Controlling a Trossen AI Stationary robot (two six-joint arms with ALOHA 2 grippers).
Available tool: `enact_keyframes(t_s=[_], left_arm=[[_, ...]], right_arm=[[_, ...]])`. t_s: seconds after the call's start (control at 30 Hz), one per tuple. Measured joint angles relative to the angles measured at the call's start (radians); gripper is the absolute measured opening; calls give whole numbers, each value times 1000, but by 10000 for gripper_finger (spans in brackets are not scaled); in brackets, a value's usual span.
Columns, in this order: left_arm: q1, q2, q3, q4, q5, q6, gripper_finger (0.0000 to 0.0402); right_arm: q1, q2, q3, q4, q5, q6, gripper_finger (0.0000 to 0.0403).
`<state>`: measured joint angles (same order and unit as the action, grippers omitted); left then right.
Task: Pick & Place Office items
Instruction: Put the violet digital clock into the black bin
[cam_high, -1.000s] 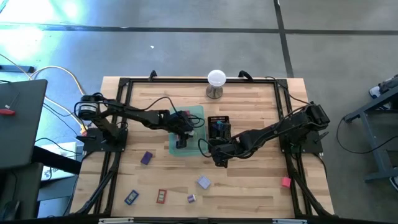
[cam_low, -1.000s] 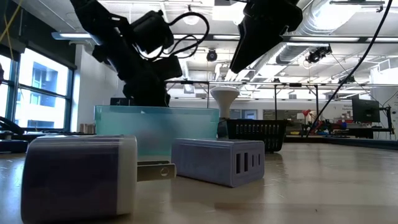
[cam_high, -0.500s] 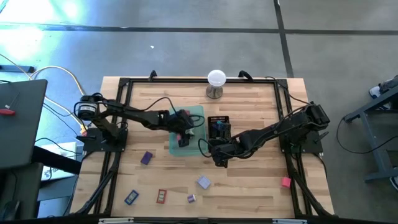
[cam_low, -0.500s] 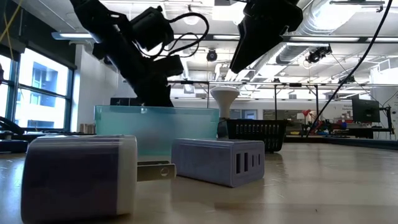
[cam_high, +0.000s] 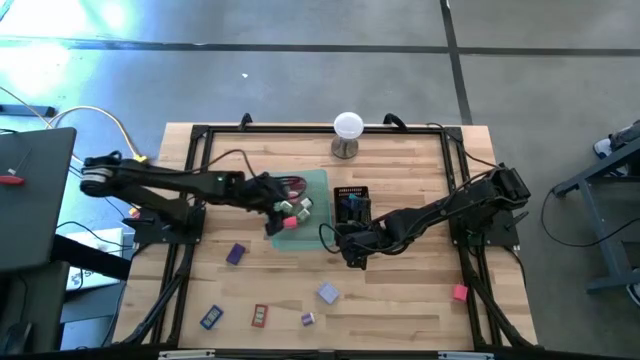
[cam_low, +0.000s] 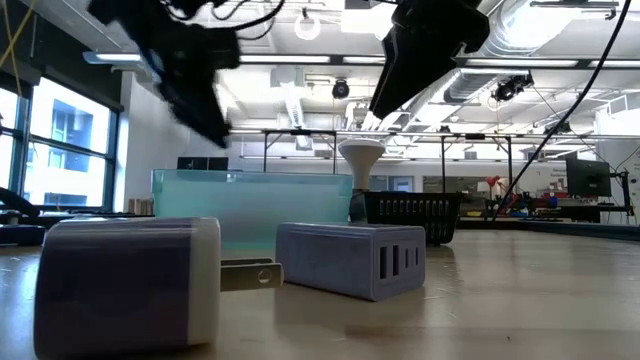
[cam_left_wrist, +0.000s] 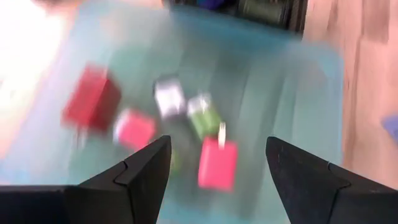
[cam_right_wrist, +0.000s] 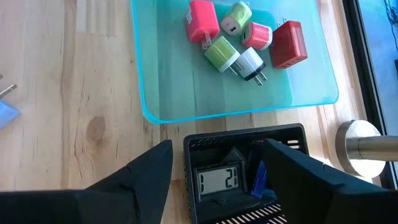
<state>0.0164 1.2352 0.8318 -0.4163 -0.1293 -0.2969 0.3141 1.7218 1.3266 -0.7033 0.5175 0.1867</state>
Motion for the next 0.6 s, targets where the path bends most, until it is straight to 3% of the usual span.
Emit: enact_keyframes(t_s=[0.33,0.6], left_arm=[[-121,-75,0,-492,3,-552,255],[-262,-75,0,-578,2,-749,255]], right_arm=[[0,0,0,0,0,0,239],[0,0,0,1,0,0,239]])
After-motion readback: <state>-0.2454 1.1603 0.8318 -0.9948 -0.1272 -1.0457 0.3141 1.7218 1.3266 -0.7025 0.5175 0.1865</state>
